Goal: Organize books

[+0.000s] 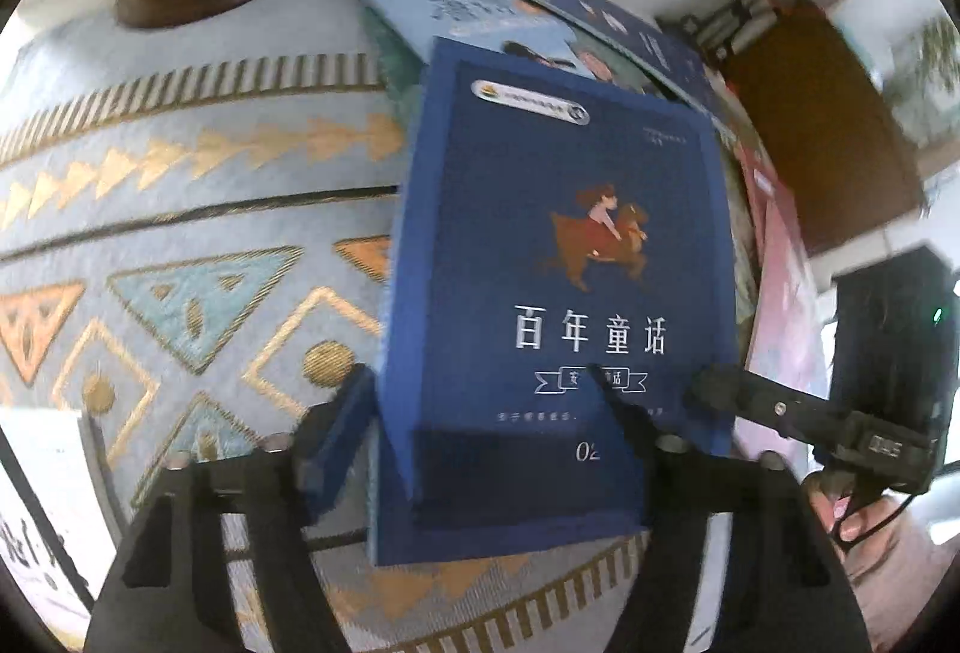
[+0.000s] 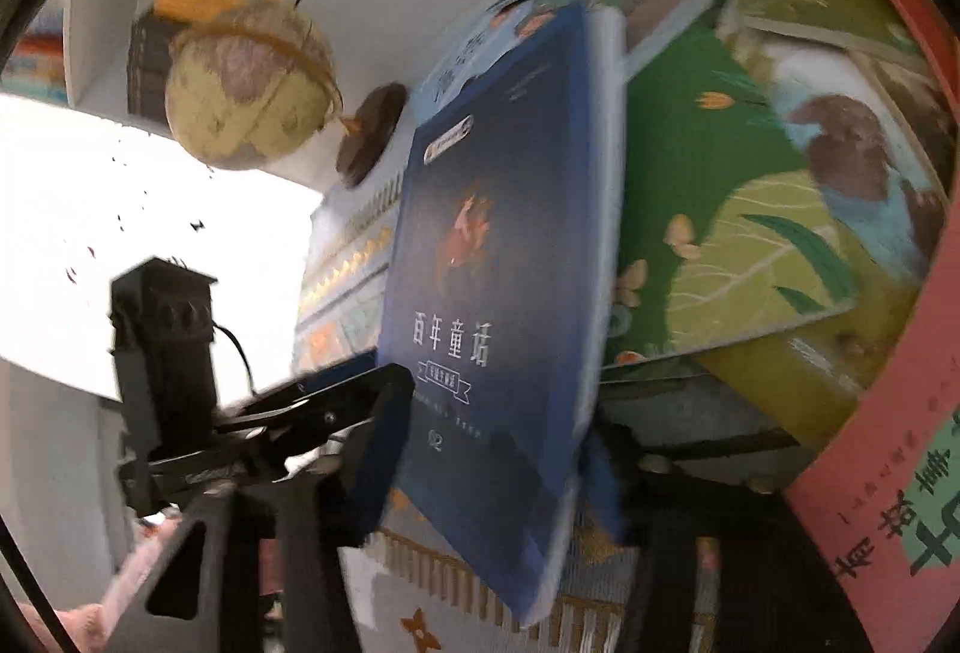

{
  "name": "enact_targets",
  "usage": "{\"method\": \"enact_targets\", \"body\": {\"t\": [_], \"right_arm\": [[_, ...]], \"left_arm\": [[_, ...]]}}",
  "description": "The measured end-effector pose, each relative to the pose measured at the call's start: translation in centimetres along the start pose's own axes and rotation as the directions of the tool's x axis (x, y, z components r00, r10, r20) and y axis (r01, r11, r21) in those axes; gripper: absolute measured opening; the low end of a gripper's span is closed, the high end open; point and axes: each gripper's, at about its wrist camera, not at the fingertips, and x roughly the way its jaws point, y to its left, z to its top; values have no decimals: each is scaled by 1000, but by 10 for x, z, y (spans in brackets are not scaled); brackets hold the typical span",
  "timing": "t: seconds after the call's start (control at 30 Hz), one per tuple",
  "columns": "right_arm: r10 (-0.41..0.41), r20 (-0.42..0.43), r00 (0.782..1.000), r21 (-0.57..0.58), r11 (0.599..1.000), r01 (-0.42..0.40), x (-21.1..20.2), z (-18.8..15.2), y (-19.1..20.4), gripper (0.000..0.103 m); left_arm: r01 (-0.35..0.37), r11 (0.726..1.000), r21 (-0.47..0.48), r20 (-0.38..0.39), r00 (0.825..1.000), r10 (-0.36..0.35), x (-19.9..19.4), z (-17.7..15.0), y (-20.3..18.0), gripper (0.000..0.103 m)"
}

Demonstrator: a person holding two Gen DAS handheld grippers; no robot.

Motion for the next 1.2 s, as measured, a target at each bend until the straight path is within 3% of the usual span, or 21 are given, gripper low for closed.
{"method": "enact_targets", "body": {"t": [0.07,0.13,0.27,0.3,0.37,0.5,0.73,0.9,1.0,1.03,1.1,1.2], "right_arm": [[12,0,1000,-8,1000,-12,-3,0,2,13],[-11,-6,1000,-51,999,11,-1,-1,11,9],[-51,25,998,-54,997,52,-3,-2,18,8],[-58,26,998,-49,997,60,-4,-1,17,7],[-82,29,996,-35,996,83,-7,-1,13,7],[-66,33,997,39,997,65,-15,-6,-5,7],[-27,40,999,113,993,22,-18,-9,-26,10],[-27,33,999,108,994,23,-18,-10,-28,12],[-20,32,999,112,994,16,-16,-9,-29,12],[-19,32,999,113,993,16,-16,-10,-29,12],[-28,32,999,105,994,24,-15,-9,-27,12],[-102,44,994,-2,995,102,-19,-8,-5,9]], "left_arm": [[37,999,-24,-2,999,-37,-3,-3,4,45],[51,999,-14,3,999,-51,-6,-5,3,44],[48,999,15,24,999,-48,-10,-6,-7,39],[65,998,8,41,997,-66,-13,-6,-8,33],[110,994,-20,58,992,-109,-17,-5,-5,31],[232,968,-99,84,971,-224,-15,-2,4,28],[274,949,-156,69,962,-266,-2,5,13,28],[161,986,-41,-2,987,-161,10,13,-4,28],[141,990,-8,-10,990,-141,8,16,-8,28],[116,993,7,-2,993,-116,6,16,-11,21],[63,996,64,7,998,-63,2,15,-23,21],[2,985,171,34,999,-8,-6,15,-49,21]]}}
